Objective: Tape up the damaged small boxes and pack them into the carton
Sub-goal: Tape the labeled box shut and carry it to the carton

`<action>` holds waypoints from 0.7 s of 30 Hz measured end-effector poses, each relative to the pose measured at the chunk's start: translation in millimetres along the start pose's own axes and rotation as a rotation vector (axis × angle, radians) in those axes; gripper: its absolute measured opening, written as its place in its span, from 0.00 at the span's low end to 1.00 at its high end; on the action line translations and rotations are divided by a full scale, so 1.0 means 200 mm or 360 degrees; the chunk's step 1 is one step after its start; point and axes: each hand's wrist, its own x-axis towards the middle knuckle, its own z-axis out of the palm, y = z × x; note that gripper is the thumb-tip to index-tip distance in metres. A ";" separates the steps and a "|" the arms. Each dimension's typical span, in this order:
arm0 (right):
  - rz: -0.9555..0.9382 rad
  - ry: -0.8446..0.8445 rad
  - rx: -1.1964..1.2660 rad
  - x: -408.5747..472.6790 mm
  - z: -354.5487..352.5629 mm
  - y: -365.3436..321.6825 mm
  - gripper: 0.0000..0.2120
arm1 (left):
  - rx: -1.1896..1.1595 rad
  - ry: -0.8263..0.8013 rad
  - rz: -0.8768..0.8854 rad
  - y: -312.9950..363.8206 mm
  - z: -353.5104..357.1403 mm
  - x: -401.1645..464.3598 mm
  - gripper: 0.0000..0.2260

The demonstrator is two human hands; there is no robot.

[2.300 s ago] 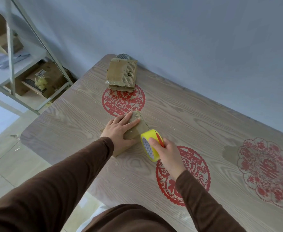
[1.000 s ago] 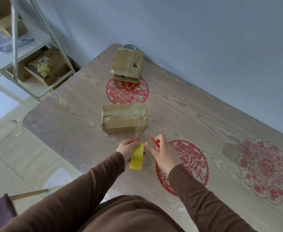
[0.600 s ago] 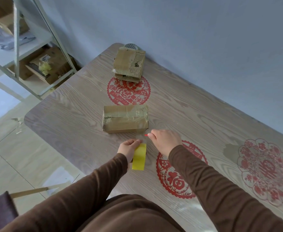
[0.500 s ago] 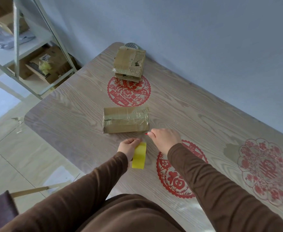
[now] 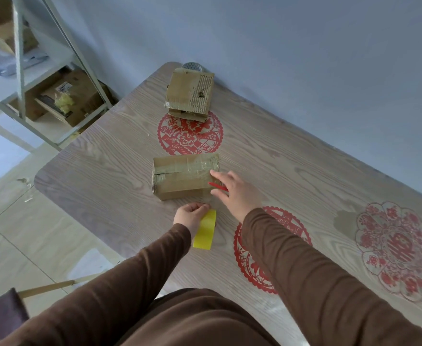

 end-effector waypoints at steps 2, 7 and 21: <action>0.0049 0.0090 -0.0011 0.03 0.04 -0.01 0.22 | 0.0190 -0.0012 0.0043 0.08 0.00 -0.05 0.06; 0.0014 0.0183 -0.0056 0.07 0.09 0.00 0.21 | 0.0841 -0.0015 0.0179 0.09 -0.05 -0.09 0.05; 0.0070 0.0298 -0.0070 0.08 0.16 -0.07 0.22 | 0.0583 0.0026 0.0289 0.07 -0.20 -0.16 0.01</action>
